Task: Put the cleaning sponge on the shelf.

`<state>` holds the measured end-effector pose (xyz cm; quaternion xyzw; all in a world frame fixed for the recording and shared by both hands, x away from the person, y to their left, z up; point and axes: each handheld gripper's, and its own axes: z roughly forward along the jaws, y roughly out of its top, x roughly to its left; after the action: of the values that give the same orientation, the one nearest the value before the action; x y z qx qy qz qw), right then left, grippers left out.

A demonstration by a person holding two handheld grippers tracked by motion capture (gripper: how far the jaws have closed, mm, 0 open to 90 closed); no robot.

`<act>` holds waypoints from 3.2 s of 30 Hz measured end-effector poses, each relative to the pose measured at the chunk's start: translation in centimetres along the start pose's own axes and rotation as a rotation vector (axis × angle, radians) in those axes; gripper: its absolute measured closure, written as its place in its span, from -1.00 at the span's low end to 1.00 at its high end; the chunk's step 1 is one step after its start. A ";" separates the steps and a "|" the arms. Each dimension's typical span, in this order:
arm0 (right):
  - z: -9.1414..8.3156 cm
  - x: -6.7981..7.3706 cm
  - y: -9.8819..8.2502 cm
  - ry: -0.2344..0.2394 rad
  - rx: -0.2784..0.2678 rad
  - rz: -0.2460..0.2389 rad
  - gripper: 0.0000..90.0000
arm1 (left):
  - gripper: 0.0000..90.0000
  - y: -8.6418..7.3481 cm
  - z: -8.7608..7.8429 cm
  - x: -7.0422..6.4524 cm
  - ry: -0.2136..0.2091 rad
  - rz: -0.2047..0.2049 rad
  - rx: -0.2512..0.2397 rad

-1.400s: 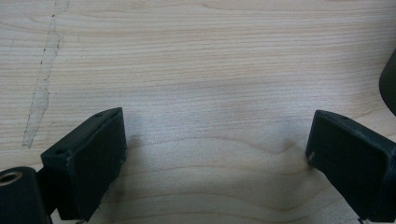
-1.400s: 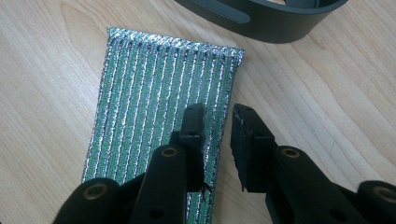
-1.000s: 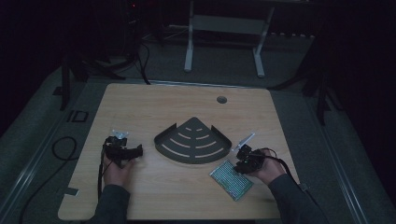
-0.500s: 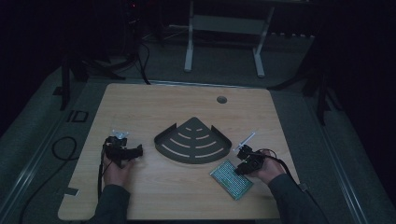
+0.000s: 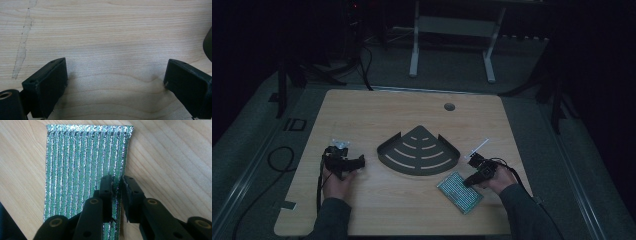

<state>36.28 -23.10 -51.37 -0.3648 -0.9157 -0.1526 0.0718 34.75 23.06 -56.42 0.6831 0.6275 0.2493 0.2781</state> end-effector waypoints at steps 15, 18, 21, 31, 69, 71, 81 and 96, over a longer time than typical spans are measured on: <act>-0.9 1.8 0.8 -0.085 0.041 -0.078 0.99 | -0.88 0.0 0.0 0.0 0.000 0.000 0.000; -1.2 1.9 0.8 -0.091 0.041 -0.087 0.99 | -0.88 0.0 0.0 0.0 0.000 0.000 0.000; -1.9 2.1 0.9 -0.102 0.035 -0.088 0.99 | -0.88 0.0 0.0 0.0 0.000 0.000 0.001; -3.1 2.1 1.0 -0.110 0.030 -0.096 0.99 | -0.88 0.0 0.0 0.0 0.000 0.000 0.000; -9.1 1.0 1.3 -0.173 -0.109 -0.069 0.99 | -0.88 0.0 0.0 0.0 0.000 0.000 0.001; -9.2 1.0 1.3 -0.171 -0.111 -0.068 0.99 | -0.88 0.0 0.0 0.0 0.000 0.000 0.000; -10.4 0.8 1.9 -0.184 -0.144 -0.064 0.99 | -0.88 0.0 0.0 0.0 0.000 -0.003 -0.002; -11.2 0.6 3.3 -0.198 -0.166 -0.060 0.99 | -0.88 0.0 0.0 0.0 0.000 -0.001 -0.001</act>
<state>38.35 -24.23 -39.91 -0.3550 -0.9130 -0.1935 -0.0539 34.76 23.05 -56.43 0.6826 0.6278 0.2496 0.2785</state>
